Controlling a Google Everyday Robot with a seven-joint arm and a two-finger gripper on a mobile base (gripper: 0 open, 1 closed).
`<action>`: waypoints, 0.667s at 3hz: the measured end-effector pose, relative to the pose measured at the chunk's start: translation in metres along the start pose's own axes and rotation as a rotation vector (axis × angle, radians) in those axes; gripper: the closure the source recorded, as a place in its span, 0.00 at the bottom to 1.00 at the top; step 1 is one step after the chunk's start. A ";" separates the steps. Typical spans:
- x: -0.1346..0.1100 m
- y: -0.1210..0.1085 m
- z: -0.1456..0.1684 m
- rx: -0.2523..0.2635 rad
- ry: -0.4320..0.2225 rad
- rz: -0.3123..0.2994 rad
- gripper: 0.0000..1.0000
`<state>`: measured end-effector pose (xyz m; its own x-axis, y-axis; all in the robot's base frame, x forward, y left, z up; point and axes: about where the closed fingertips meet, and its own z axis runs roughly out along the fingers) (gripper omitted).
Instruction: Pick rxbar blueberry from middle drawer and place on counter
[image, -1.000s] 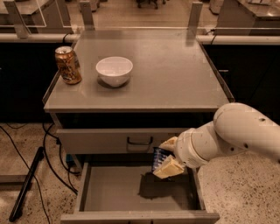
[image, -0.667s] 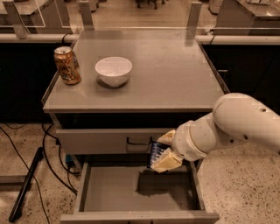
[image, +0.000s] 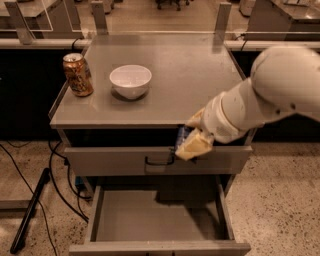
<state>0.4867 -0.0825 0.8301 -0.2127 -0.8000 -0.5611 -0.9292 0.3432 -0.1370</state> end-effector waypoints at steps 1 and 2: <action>-0.024 -0.038 -0.017 0.050 0.023 -0.024 1.00; -0.051 -0.084 -0.001 0.077 0.029 -0.060 1.00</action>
Offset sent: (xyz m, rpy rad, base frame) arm 0.1301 0.0209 0.0489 -0.0771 -0.1126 0.0183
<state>0.5750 -0.0711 0.8712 -0.1674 -0.8335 -0.5265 -0.9149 0.3303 -0.2320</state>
